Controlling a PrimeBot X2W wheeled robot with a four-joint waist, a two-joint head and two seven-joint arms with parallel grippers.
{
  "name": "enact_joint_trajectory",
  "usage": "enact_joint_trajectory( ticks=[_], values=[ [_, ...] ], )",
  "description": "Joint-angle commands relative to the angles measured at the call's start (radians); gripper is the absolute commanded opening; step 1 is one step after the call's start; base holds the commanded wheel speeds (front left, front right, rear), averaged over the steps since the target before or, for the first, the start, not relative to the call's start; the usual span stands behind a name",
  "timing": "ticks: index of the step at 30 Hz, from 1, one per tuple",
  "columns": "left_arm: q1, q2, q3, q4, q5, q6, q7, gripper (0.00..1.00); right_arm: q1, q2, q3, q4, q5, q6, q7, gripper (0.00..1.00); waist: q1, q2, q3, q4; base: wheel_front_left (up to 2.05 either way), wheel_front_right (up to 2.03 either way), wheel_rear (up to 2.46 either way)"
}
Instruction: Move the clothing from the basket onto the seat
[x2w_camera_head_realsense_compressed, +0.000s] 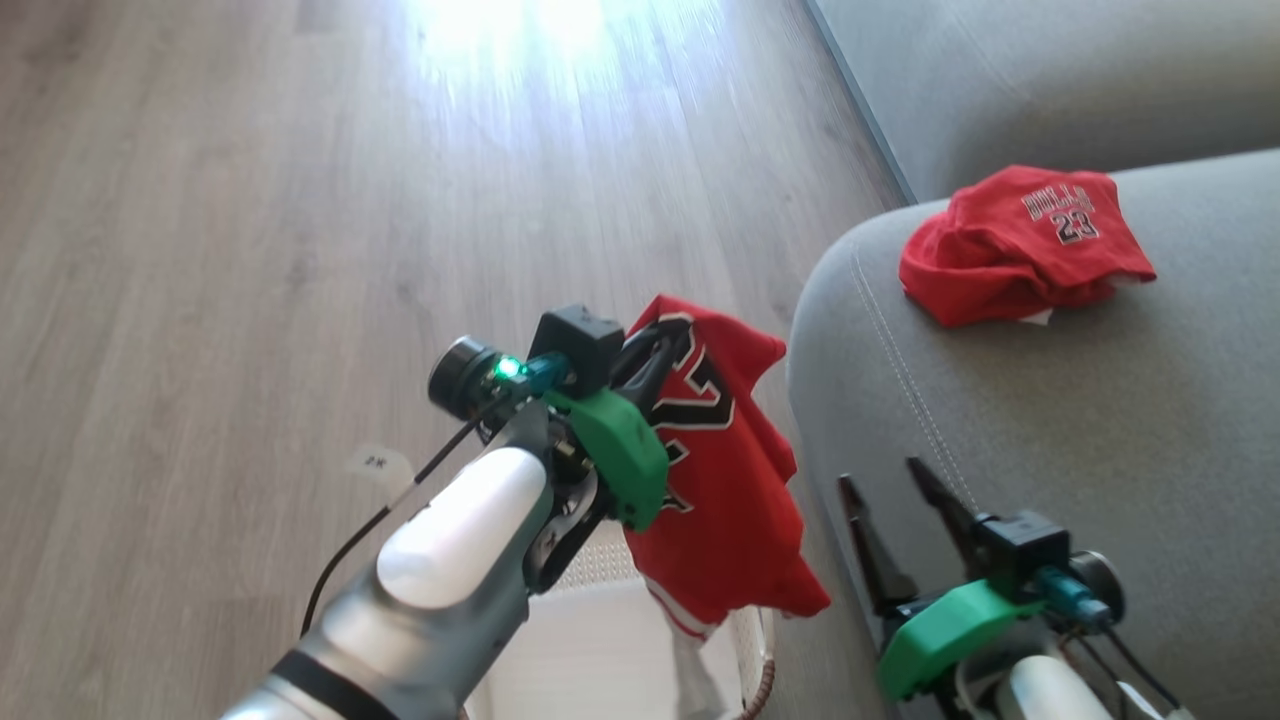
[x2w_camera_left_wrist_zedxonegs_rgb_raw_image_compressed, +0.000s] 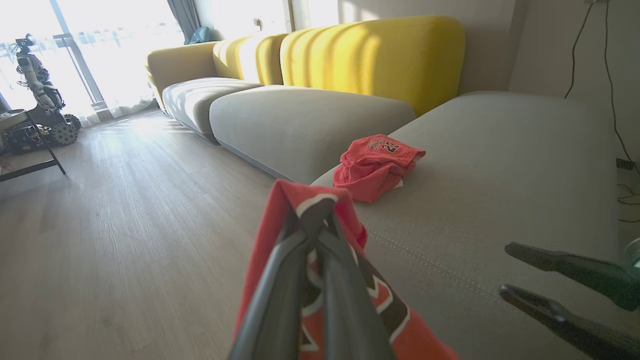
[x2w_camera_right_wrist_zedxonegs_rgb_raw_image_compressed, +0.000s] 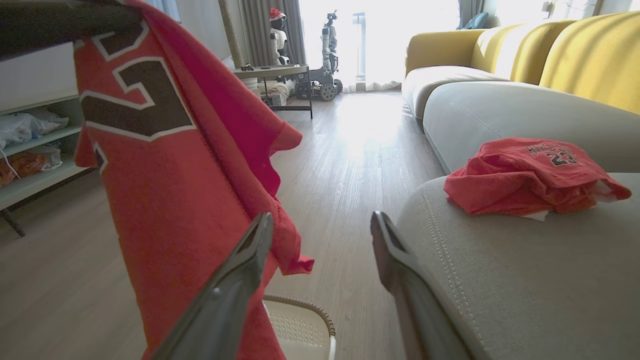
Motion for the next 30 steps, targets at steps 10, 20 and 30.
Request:
enact_joint_trajectory(
  ticks=[10, 20, 30],
  values=[
    [-0.137, 0.012, 0.007, -0.131, -0.034, 0.039, 0.022, 0.0, -0.136, 0.001, 0.169, -0.002, -0.019, 0.0, -0.007, 1.0, 0.0001, -0.0001, -0.031, 0.032, 0.0, 0.0, 0.0],
    [-0.177, 0.012, -0.022, -0.165, -0.056, 0.055, 0.029, 0.0, -0.317, 0.001, 0.276, 0.142, -0.032, 0.0, -0.007, 1.0, 0.0001, -0.0001, -0.02, 0.063, 0.0, 0.0, 0.0],
    [-0.174, 0.014, -0.036, -0.162, -0.081, 0.072, 0.021, 0.0, -0.395, 0.001, 0.347, 0.227, 0.039, 0.0, -0.007, 0.0, 0.0001, -0.0001, -0.01, 0.102, 0.0, 0.0, 0.0]
  ],
)
